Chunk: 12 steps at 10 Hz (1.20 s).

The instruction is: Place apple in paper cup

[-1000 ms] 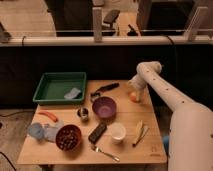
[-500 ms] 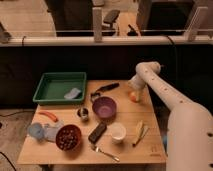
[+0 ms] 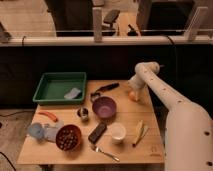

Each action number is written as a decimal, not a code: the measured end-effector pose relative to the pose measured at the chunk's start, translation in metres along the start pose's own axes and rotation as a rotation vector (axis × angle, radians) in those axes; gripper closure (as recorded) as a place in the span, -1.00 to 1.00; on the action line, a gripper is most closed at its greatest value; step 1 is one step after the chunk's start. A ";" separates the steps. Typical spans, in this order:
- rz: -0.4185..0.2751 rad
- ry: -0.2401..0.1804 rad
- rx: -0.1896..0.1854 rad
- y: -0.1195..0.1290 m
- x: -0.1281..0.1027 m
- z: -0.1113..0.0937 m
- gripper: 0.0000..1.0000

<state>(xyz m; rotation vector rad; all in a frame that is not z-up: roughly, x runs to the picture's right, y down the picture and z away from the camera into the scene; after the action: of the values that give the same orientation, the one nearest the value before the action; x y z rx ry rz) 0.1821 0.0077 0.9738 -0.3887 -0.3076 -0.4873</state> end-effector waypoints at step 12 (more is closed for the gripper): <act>-0.037 -0.021 -0.005 -0.006 -0.002 0.013 -0.60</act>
<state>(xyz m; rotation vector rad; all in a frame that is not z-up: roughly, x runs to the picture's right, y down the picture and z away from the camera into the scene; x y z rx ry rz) 0.1752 0.0092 0.9859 -0.3941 -0.3338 -0.5204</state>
